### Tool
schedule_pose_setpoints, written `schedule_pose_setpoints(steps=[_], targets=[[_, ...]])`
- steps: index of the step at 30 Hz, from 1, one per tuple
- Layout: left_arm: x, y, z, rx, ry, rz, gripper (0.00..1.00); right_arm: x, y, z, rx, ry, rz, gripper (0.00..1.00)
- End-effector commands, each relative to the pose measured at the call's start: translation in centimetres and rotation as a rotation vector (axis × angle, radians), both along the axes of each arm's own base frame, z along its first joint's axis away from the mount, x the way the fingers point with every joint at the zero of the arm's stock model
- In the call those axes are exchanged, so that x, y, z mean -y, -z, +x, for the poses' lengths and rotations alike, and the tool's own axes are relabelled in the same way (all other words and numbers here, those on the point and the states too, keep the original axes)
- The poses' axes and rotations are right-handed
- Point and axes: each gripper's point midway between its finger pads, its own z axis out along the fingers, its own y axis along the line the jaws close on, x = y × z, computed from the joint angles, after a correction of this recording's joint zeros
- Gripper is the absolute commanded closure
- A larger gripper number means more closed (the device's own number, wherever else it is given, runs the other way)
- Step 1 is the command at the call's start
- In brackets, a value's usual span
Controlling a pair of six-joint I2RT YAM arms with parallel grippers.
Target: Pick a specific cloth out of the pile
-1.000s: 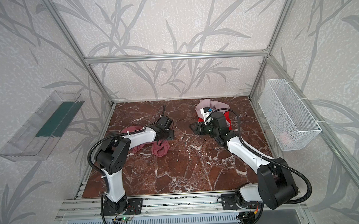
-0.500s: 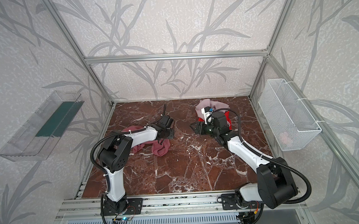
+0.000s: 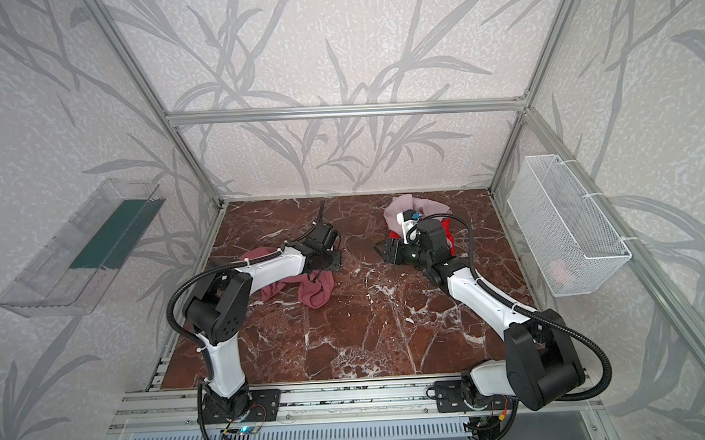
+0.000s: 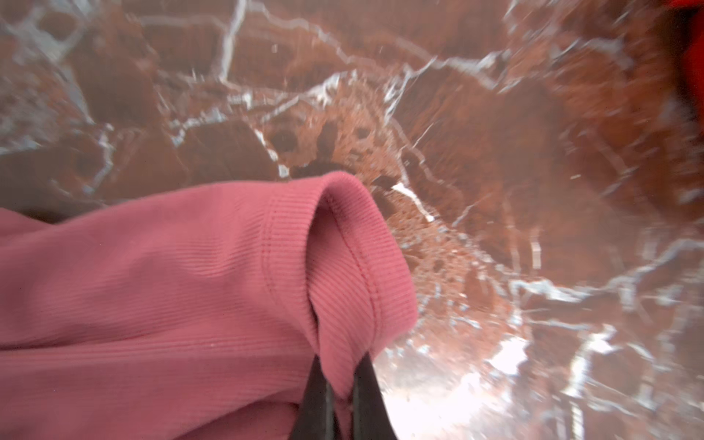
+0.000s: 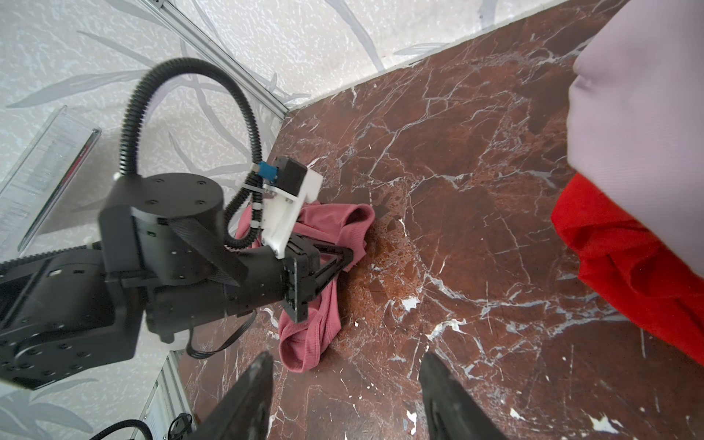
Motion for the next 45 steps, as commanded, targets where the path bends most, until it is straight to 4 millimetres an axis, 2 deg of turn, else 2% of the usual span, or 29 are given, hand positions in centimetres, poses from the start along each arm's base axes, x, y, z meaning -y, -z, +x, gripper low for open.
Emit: schedule_pose_setpoints(steps=[1, 7, 12, 16, 20, 25, 28, 32, 39, 45], targets=[[0.6, -4.4, -0.1, 0.072, 0.018, -0.058, 1.0, 0.5, -1.4, -0.5, 0.041, 0.006, -0.001, 0.39], [1.3, -10.2, -0.2, 0.176, 0.043, -0.158, 1.0, 0.7, -2.2, -0.7, 0.052, 0.013, 0.004, 0.39], [1.2, -14.6, -0.6, 0.253, 0.041, -0.227, 1.0, 0.5, -2.4, -0.7, 0.045, 0.012, 0.024, 0.39], [0.8, -17.2, -1.2, 0.302, 0.048, -0.254, 1.0, 0.2, -2.5, -0.8, 0.042, -0.004, 0.046, 0.39], [-1.0, -18.7, -1.5, 0.326, 0.014, -0.233, 1.0, -0.1, -2.9, -1.0, 0.04, -0.016, 0.067, 0.39], [-4.7, -19.3, -2.3, 0.344, -0.067, -0.199, 1.0, -0.3, -3.0, -0.9, 0.048, -0.019, 0.08, 0.39], [-7.5, -19.5, -2.7, 0.362, -0.13, -0.198, 1.0, -0.7, -3.2, -0.9, 0.05, -0.036, 0.085, 0.39], [-12.0, -18.8, -3.1, 0.355, -0.241, -0.226, 1.0, -1.1, -3.1, -0.6, 0.046, -0.042, 0.082, 0.39], [-18.0, -15.9, -3.7, 0.312, -0.377, -0.084, 1.0, -1.9, -2.6, -0.2, 0.032, -0.058, 0.085, 0.39], [-20.2, -12.2, -3.1, 0.261, -0.443, -0.067, 1.0, -2.3, -2.4, 0.0, 0.027, -0.07, 0.085, 0.39]])
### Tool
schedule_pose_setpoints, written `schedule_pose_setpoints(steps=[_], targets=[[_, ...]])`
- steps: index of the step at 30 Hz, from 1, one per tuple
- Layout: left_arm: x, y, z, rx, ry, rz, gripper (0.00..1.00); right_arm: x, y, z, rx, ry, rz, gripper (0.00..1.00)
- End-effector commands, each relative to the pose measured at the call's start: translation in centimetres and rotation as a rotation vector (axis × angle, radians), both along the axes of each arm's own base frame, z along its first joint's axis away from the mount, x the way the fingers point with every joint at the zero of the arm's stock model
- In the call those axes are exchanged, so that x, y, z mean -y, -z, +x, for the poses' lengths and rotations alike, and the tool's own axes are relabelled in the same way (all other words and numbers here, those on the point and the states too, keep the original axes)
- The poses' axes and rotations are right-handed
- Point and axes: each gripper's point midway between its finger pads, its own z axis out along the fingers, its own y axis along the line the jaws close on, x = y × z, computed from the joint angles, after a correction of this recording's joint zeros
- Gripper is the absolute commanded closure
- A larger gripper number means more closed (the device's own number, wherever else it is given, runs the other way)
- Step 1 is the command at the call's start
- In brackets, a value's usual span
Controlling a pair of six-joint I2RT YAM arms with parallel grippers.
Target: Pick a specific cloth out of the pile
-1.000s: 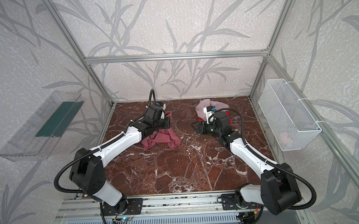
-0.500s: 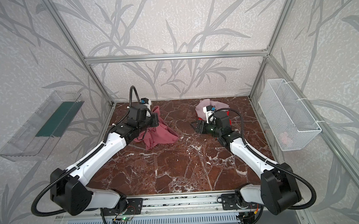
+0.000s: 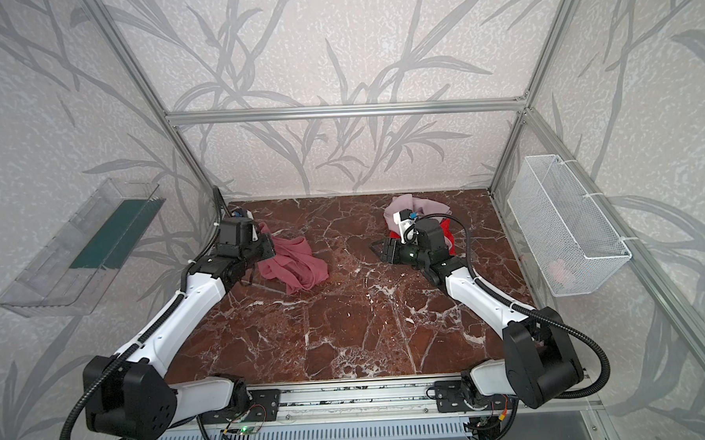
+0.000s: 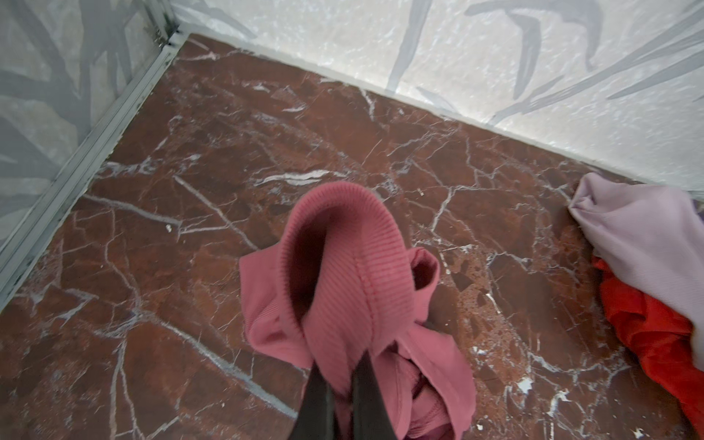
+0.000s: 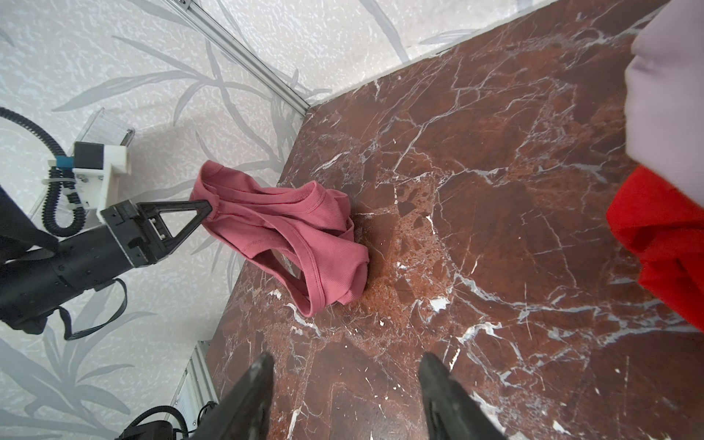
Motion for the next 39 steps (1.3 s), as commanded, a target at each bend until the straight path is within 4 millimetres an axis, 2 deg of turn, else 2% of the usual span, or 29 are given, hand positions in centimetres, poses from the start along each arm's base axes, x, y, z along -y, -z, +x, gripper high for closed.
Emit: schedule_pose_setpoints(steps=[1, 6, 9, 10, 12, 15, 22, 28, 31, 36, 39], targets=[[-1.5, 2.1, 0.3, -0.03, -0.049, 0.024, 1.0, -0.7, -1.8, 0.5, 0.043, -0.019, 0.028, 0.39], [-3.1, 5.4, 0.8, -0.089, -0.109, 0.059, 1.0, -0.6, -1.6, 0.2, 0.046, -0.025, 0.018, 0.4], [-3.2, 6.6, 1.3, -0.113, -0.108, 0.058, 1.0, -0.5, -1.5, 0.2, 0.042, -0.023, 0.009, 0.39], [-3.1, 6.8, 1.5, -0.116, -0.107, 0.056, 0.97, -0.5, -1.5, 0.1, 0.043, -0.026, 0.009, 0.4], [-3.1, 6.7, 1.6, -0.116, -0.117, 0.045, 0.78, -0.5, -1.5, 0.0, 0.046, -0.027, 0.006, 0.39], [-2.1, 6.0, 1.4, -0.11, -0.078, 0.002, 0.6, -0.3, -1.7, -0.1, 0.048, -0.021, -0.001, 0.4], [-0.5, 3.9, -0.1, -0.079, -0.05, -0.044, 0.49, -0.5, -1.4, 0.2, 0.046, -0.02, 0.004, 0.39], [2.6, 2.6, -1.8, -0.081, 0.04, 0.048, 0.46, -0.9, -1.1, 0.4, 0.032, -0.036, 0.021, 0.4], [5.2, 2.2, -2.3, -0.079, 0.117, 0.054, 0.46, -1.0, -1.1, 0.5, 0.03, -0.037, 0.022, 0.39], [10.5, 3.3, -3.2, -0.072, 0.26, -0.018, 0.47, -0.9, -1.1, 0.5, 0.03, -0.04, 0.01, 0.4], [12.5, 4.6, -3.6, -0.089, 0.309, -0.013, 0.48, -0.8, -1.0, 0.3, 0.03, -0.039, 0.008, 0.4]])
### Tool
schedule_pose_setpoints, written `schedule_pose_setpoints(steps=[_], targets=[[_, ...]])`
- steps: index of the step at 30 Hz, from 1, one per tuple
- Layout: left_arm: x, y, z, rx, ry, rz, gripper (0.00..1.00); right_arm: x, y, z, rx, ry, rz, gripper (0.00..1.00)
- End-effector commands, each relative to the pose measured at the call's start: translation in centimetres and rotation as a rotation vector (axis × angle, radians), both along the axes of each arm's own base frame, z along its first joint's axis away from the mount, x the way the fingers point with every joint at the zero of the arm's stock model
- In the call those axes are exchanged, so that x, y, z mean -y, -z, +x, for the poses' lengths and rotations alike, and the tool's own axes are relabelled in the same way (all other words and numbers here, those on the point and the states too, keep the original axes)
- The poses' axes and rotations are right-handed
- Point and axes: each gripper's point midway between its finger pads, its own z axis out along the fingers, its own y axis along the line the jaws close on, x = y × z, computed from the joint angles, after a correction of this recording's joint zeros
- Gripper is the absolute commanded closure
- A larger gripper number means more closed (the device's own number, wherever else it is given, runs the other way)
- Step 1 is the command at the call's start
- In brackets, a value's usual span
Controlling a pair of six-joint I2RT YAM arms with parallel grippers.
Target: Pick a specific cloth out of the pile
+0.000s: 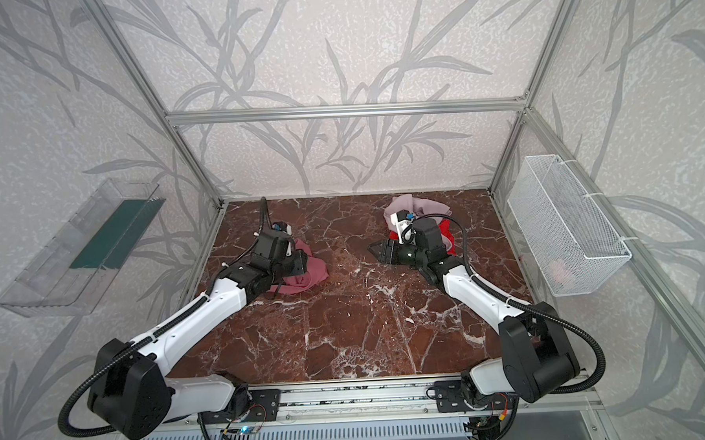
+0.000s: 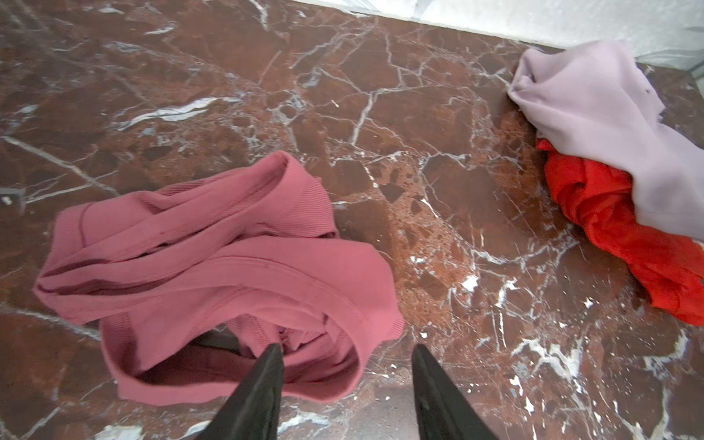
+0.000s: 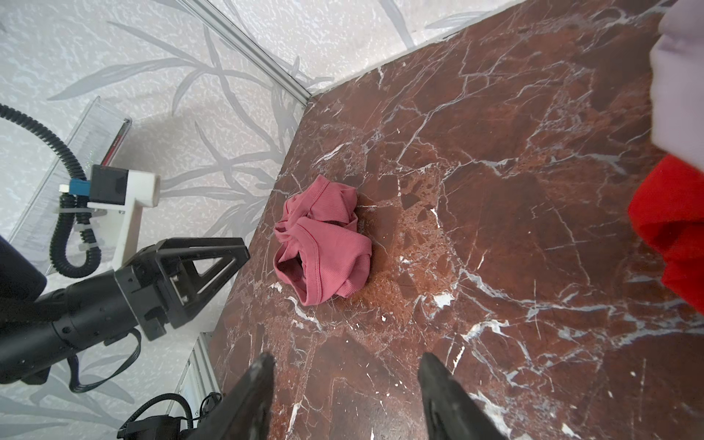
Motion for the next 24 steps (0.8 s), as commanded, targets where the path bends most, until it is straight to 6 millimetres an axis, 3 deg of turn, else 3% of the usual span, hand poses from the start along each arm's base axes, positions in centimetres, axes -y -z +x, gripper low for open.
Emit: schedule_pose_setpoints(steps=[1, 7, 14, 19, 24], targets=[[2.1, 1.8, -0.3, -0.025, 0.045, -0.008, 0.47, -0.4, -1.3, 0.1, 0.042, -0.018, 0.012, 0.4], [4.1, 5.8, -0.4, -0.128, 0.094, 0.067, 0.48, 0.0, -0.7, -0.5, 0.032, 0.0, 0.026, 0.4], [4.2, 9.1, 0.0, -0.205, 0.09, 0.144, 0.52, 0.5, -1.0, -1.0, 0.045, 0.009, 0.006, 0.39], [4.0, 9.8, 0.2, -0.215, 0.067, 0.161, 0.56, 0.5, -1.1, -1.1, 0.055, 0.004, 0.001, 0.39], [2.9, 9.2, -0.1, -0.19, 0.028, 0.189, 0.56, 0.3, -1.0, -1.1, 0.05, -0.004, 0.008, 0.39]])
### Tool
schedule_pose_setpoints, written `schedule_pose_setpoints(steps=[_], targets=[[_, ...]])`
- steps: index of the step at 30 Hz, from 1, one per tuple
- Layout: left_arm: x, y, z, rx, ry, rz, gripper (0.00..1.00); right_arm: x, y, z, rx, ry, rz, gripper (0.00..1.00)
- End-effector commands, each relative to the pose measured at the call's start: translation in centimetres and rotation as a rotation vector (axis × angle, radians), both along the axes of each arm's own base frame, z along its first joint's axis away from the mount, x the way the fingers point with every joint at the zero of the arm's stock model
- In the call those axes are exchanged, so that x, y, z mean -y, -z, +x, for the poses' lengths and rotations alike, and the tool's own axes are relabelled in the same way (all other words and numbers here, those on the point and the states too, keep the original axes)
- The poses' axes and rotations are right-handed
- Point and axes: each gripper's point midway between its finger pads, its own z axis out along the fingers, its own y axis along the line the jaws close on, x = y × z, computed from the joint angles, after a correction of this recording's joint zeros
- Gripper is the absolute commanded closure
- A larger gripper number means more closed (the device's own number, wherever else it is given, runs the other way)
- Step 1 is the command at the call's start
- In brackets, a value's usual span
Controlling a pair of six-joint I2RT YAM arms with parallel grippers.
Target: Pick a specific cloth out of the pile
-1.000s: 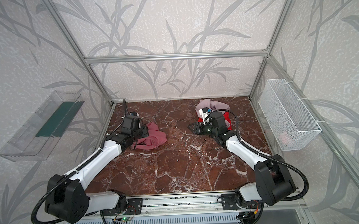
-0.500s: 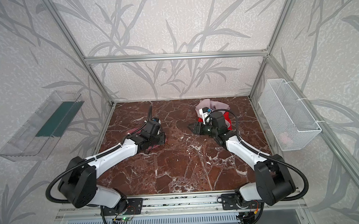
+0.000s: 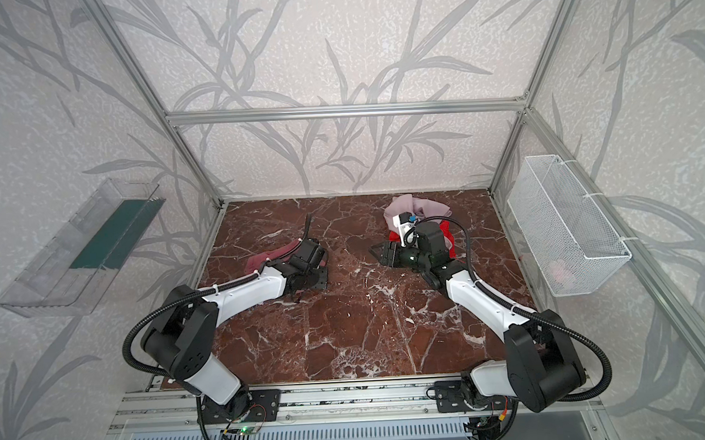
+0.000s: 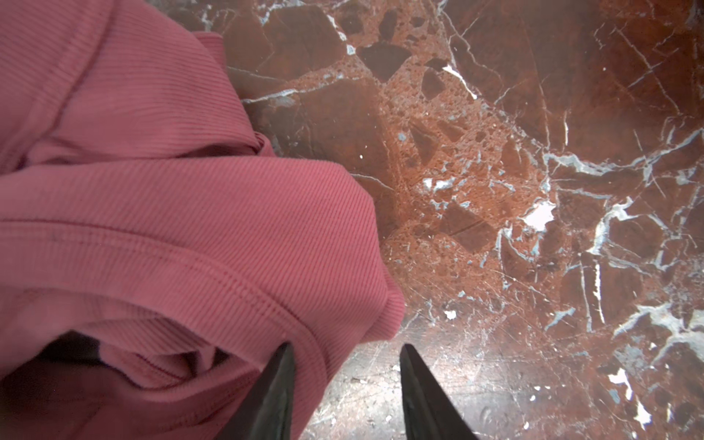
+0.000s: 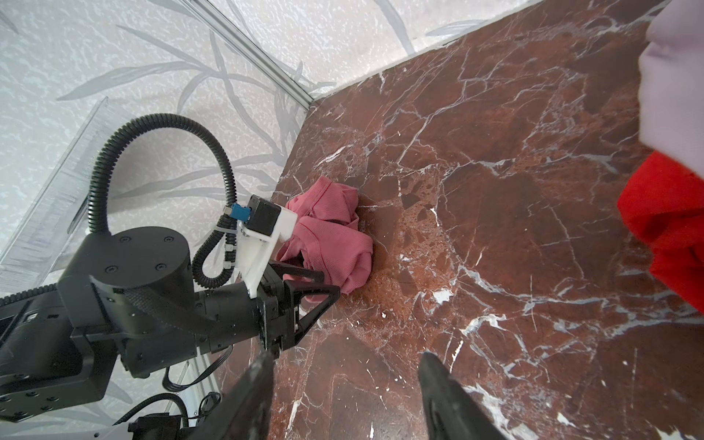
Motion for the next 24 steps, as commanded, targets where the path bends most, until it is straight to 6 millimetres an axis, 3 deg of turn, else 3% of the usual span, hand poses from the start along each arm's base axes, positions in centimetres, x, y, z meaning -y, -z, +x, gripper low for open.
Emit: schedule_pose_setpoints(steps=[1, 14, 16, 20, 24], targets=[[-1.2, -1.4, 0.2, 0.047, -0.054, 0.036, 0.56, -0.1, -0.8, -0.3, 0.03, -0.012, 0.004, 0.39], [-2.8, 0.6, 0.9, 0.039, -0.115, 0.144, 0.55, 0.0, -0.2, -0.5, 0.012, -0.008, -0.007, 0.39], [-3.1, 1.0, 1.2, 0.036, -0.128, 0.178, 0.67, 0.2, -0.6, -0.4, 0.019, -0.001, -0.009, 0.39], [-3.3, 1.2, 2.0, 0.042, -0.129, 0.22, 1.0, 0.3, -1.2, -0.5, 0.043, 0.006, -0.016, 0.39], [-3.2, -0.8, 2.2, 0.08, -0.134, 0.198, 1.0, 0.4, -1.3, -0.6, 0.035, 0.005, -0.018, 0.39]])
